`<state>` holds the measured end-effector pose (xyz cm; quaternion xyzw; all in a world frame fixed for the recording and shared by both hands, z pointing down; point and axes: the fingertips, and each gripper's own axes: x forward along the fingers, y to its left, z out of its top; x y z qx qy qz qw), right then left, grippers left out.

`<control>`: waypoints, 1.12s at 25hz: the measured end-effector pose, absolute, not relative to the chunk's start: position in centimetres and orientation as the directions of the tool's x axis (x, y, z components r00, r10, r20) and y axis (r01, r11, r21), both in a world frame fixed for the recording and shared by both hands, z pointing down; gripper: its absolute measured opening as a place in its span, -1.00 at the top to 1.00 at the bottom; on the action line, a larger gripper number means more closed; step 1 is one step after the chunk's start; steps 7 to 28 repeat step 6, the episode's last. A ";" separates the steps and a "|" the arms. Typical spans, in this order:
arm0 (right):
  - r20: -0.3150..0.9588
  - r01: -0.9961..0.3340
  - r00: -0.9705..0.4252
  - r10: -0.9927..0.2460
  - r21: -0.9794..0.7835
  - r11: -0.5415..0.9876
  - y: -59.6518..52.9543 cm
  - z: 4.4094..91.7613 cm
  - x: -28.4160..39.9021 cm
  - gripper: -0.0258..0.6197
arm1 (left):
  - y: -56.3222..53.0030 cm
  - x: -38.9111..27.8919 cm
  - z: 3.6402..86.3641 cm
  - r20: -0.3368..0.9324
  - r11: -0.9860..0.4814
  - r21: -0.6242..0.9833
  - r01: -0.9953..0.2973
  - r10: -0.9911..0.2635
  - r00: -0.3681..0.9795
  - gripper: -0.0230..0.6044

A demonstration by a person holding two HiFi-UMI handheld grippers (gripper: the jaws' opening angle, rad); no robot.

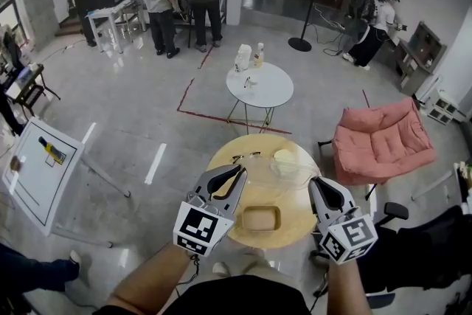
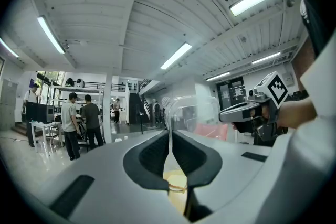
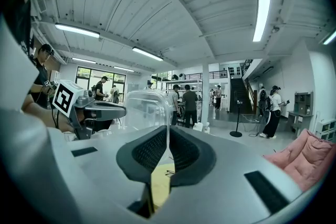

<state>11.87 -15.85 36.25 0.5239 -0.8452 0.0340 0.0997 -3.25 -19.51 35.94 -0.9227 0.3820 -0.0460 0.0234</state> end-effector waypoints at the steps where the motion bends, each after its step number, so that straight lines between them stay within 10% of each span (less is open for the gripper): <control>1: 0.205 -0.893 -0.430 -0.879 0.048 0.448 -15.9 36.3 11.9 0.83 | -19.6 -3.2 36.0 0.067 -0.708 -0.078 -0.702 -0.706 0.705 0.83; 28: 0.205 -0.892 -0.431 -0.879 0.051 0.449 -16.3 36.1 11.9 0.83 | -20.0 -3.2 35.9 0.065 -0.706 -0.074 -0.705 -0.708 0.703 0.83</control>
